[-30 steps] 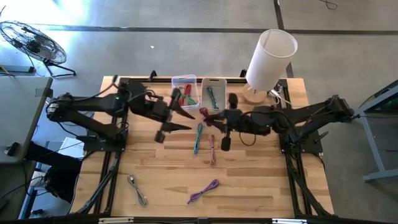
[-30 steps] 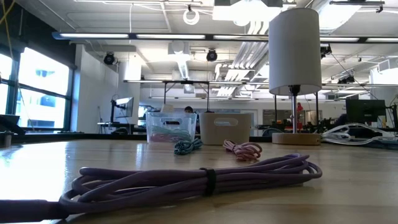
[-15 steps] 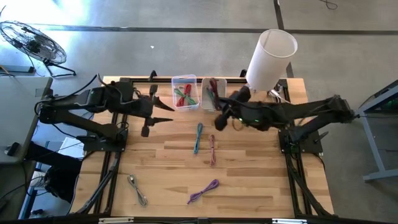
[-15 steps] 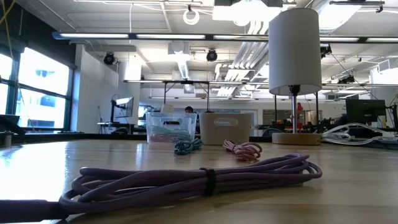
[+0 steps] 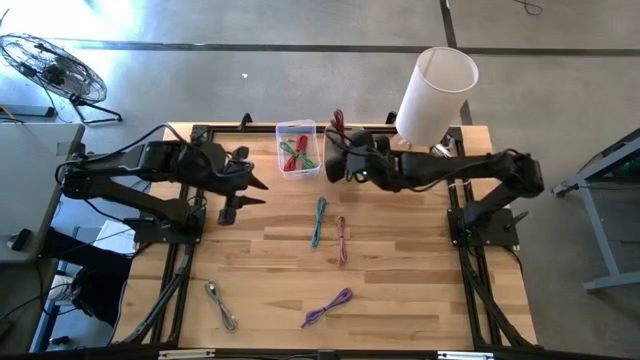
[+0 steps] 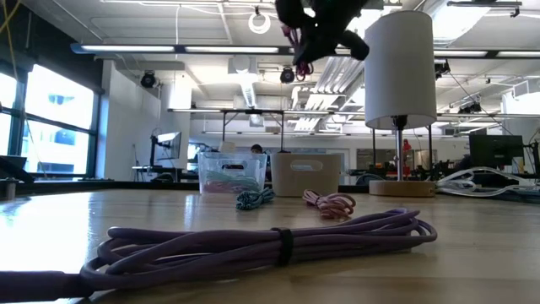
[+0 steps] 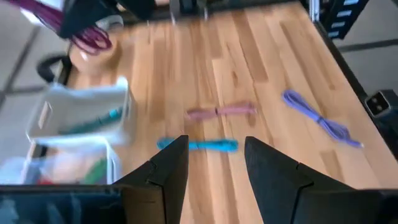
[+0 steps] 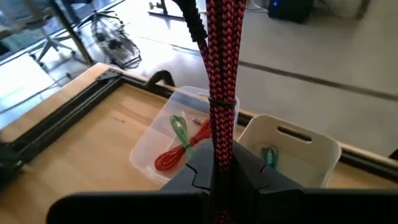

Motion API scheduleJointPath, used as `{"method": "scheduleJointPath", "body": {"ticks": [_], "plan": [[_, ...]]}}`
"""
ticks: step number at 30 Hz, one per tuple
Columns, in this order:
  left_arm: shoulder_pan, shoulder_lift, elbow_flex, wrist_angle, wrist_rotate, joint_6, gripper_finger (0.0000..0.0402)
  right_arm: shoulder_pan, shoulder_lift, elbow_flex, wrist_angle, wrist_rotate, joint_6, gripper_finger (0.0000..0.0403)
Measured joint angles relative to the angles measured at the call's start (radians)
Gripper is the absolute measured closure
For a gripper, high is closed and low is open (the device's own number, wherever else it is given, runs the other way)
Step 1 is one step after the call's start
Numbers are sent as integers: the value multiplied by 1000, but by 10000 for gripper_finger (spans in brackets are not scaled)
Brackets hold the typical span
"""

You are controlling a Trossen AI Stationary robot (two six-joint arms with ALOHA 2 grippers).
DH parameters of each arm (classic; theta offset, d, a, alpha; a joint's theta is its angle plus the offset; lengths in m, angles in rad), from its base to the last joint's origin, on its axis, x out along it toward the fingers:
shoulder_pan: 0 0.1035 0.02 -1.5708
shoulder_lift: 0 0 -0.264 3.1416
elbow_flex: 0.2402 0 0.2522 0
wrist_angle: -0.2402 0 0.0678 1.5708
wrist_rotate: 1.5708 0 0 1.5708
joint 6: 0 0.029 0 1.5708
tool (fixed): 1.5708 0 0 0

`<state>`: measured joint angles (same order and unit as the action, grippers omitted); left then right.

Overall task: Pick & Place USB Port
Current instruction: Put the pink cable into the gray bin

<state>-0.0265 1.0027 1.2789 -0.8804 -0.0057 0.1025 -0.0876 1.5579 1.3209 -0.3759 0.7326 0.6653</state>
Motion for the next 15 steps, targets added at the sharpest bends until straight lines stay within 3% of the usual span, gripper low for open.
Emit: {"method": "scheduleJointPath", "body": {"ticks": [8,15], "plan": [[0,0,0,-83,-54,-41,247,-98,86,0,-1,-51,3,390],[0,0,0,-97,-79,-41,247,-184,155,0,-54,-176,8,389]]}}
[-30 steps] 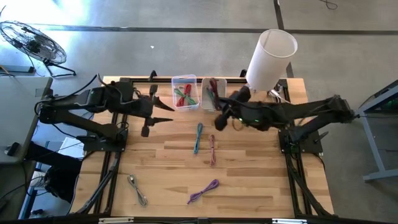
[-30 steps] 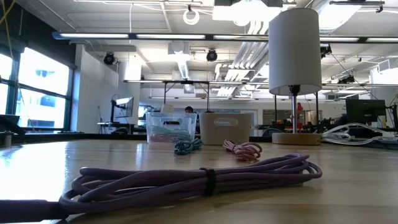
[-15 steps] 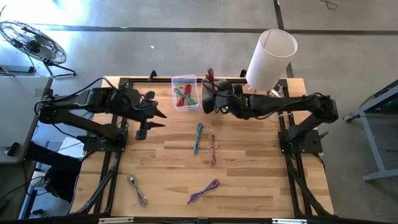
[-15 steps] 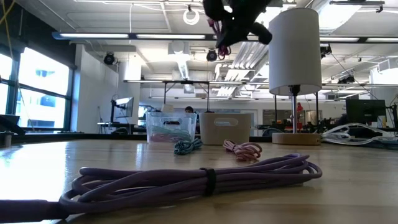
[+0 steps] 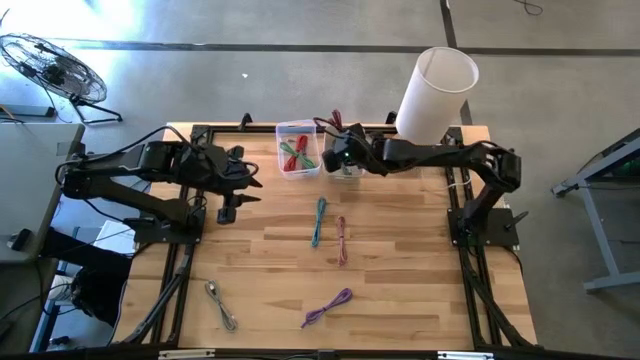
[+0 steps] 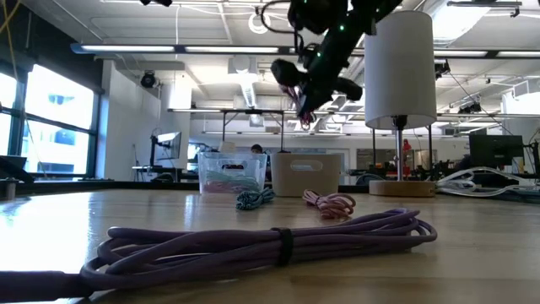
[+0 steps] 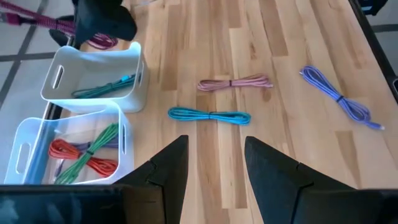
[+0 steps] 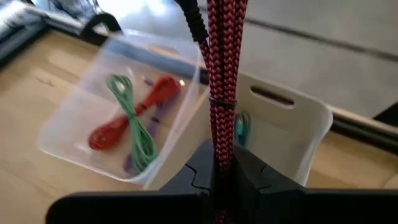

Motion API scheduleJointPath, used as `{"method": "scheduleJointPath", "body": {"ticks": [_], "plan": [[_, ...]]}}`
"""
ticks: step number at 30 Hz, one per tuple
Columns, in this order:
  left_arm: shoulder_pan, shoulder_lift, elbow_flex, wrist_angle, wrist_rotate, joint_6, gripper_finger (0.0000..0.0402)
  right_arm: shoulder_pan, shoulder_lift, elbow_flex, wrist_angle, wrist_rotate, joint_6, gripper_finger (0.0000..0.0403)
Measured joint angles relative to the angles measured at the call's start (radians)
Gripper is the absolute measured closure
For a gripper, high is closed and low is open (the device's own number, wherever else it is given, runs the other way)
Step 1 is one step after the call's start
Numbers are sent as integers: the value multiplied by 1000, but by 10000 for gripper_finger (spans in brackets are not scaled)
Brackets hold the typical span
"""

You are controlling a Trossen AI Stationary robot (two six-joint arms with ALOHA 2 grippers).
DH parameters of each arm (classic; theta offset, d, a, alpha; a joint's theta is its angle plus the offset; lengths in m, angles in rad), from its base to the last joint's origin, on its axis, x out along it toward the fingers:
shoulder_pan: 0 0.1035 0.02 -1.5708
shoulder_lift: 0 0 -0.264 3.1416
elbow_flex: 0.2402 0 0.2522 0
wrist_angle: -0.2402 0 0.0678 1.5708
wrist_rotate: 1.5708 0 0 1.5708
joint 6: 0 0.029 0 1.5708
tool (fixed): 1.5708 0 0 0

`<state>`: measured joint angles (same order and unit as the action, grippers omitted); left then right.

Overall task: Pick & Place USB Port
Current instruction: Put the pink cable into the gray bin, then put the blue cable into the gray bin

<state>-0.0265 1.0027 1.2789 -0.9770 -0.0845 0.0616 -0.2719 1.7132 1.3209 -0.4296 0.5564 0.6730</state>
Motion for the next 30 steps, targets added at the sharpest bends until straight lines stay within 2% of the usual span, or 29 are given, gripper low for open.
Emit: {"method": "scheduleJointPath", "body": {"ticks": [7,11,21,26,30], "plan": [[0,0,0,-38,-26,0,247,-41,17,-1,-37,-57,45,391],[0,1,0,-49,-30,0,247,-63,17,-26,-35,-146,91,387],[0,1,0,-51,-40,0,247,-72,17,-116,1,-177,76,285],[0,1,0,-51,-42,0,247,-73,16,-125,41,-193,-25,246],[0,1,0,-53,-42,0,247,-48,-14,-126,196,-282,-146,227]]}}
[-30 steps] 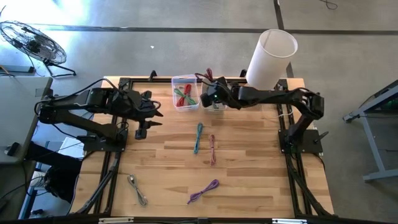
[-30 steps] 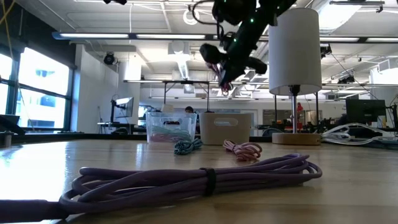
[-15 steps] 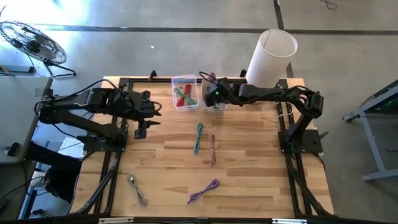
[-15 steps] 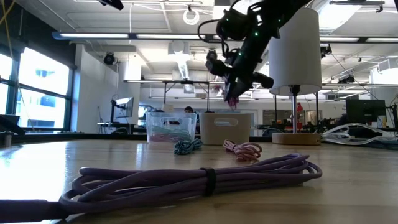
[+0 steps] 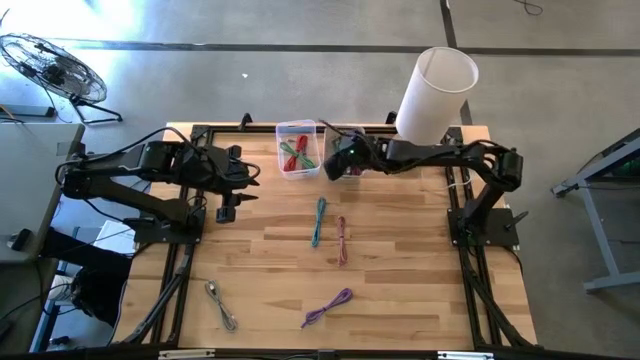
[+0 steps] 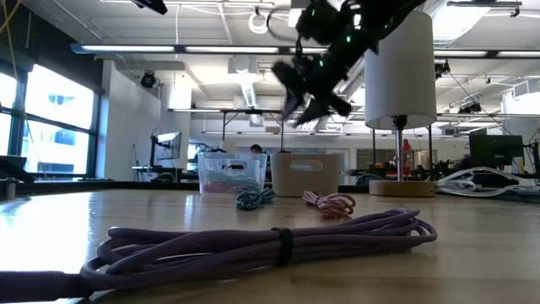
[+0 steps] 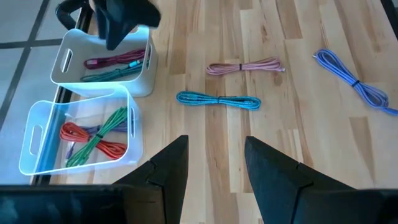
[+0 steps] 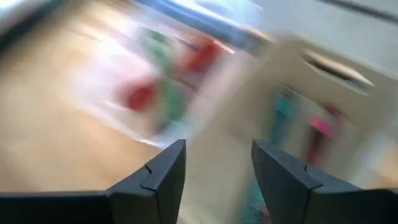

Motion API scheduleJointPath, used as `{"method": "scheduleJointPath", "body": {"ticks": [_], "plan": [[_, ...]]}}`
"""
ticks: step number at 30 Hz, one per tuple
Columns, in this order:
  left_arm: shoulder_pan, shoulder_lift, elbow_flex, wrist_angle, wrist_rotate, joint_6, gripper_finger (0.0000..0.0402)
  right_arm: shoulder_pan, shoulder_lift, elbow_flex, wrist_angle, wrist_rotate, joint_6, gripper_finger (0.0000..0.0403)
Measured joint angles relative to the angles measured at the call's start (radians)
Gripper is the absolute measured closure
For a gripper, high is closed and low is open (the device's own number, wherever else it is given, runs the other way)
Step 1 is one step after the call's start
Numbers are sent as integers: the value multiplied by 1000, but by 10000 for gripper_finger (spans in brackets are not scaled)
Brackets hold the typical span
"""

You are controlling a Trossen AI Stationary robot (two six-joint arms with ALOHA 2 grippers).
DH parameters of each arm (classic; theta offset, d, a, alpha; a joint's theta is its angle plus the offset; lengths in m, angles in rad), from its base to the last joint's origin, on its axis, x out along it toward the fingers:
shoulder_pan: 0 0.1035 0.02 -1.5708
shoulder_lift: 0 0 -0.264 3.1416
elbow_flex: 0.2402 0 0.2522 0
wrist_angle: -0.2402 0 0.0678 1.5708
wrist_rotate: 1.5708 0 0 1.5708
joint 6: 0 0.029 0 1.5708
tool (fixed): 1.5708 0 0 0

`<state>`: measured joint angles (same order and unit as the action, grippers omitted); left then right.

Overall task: Pick & Place USB Port
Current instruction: Put the blue cable into the gray bin

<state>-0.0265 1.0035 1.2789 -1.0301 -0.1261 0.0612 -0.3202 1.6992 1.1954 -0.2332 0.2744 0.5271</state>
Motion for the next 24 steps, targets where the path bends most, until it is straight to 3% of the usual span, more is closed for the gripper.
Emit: {"method": "scheduleJointPath", "body": {"ticks": [8,12,16,19,24], "plan": [[0,0,0,-51,98,-4,247,58,-135,1,292,-328,-185,222],[0,0,-1,-83,163,-11,247,110,-224,2,301,-522,-221,222],[0,0,-1,-77,161,-11,247,208,-299,2,274,-678,-254,221],[0,1,-1,-62,114,-42,247,305,-353,2,232,-655,-325,221],[0,15,-1,-67,15,-252,247,464,-427,2,161,-493,-467,221]]}}
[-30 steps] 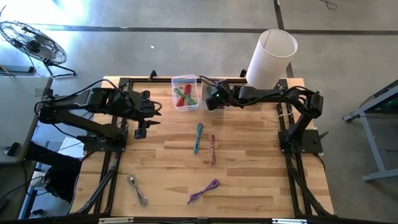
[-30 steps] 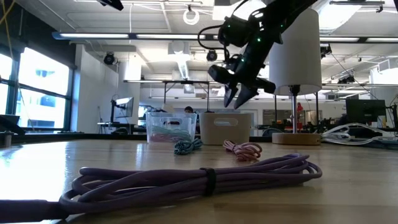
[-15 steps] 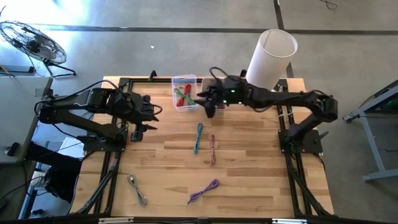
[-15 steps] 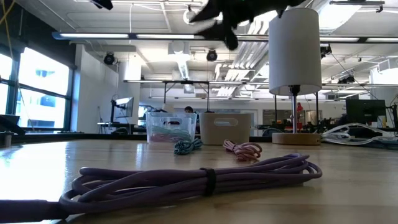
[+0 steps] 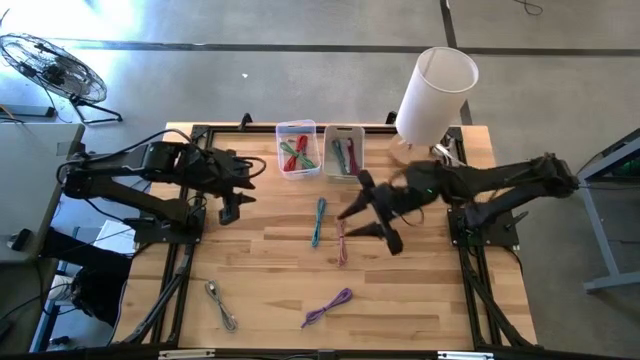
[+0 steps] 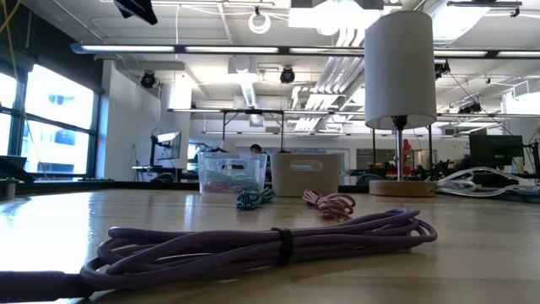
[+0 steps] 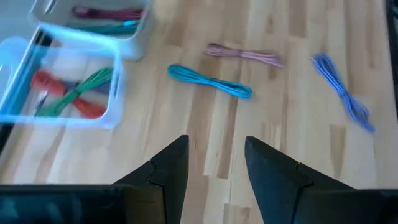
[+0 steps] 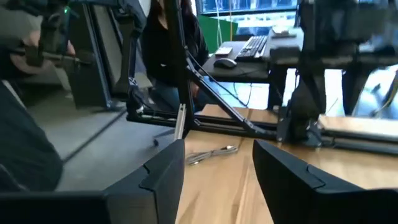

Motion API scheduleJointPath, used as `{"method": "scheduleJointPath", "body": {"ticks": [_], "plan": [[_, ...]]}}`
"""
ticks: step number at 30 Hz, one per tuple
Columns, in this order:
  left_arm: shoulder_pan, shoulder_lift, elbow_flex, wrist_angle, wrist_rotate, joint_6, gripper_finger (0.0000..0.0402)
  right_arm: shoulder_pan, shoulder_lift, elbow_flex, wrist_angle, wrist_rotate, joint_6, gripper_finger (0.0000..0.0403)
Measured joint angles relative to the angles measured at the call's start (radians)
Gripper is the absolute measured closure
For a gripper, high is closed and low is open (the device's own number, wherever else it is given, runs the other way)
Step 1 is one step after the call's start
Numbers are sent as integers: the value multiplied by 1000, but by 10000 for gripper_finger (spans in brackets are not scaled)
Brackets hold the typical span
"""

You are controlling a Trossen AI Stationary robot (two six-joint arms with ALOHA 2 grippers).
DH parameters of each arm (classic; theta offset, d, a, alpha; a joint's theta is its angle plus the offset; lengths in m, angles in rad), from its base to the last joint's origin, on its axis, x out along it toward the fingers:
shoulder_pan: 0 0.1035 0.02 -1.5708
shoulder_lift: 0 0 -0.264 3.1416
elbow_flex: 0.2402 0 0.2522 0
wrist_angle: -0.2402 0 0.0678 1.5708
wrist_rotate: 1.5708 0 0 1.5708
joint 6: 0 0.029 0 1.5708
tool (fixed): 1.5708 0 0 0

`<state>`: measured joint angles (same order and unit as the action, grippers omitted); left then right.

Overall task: Pick & Place USB Port
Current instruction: Put the blue cable into the gray bin

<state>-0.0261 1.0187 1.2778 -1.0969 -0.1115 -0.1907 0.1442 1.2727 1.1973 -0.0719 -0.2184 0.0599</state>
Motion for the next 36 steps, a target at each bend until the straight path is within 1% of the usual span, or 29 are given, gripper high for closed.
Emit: {"method": "scheduleJointPath", "body": {"ticks": [5,11,15,23,29,31,33,35,36], "plan": [[0,36,0,3,-11,-94,247,107,-64,0,-47,144,-66,221],[0,130,0,21,-53,-262,247,182,-153,0,-146,261,-72,221],[0,212,0,90,-56,-304,247,221,-199,0,-216,325,-70,221],[0,368,1,252,-55,-350,247,303,-231,0,-307,336,-92,221],[0,455,-1,266,-67,-453,247,369,-244,0,-345,348,-132,221],[0,485,3,305,-75,-483,247,389,-253,0,-367,364,-147,221],[0,515,-1,288,-80,-502,247,404,-266,0,-374,375,-159,221],[0,545,2,335,-82,-524,248,420,-281,0,-384,383,-166,222],[0,560,1,327,-81,-535,248,425,-285,0,-384,385,-166,221]]}}
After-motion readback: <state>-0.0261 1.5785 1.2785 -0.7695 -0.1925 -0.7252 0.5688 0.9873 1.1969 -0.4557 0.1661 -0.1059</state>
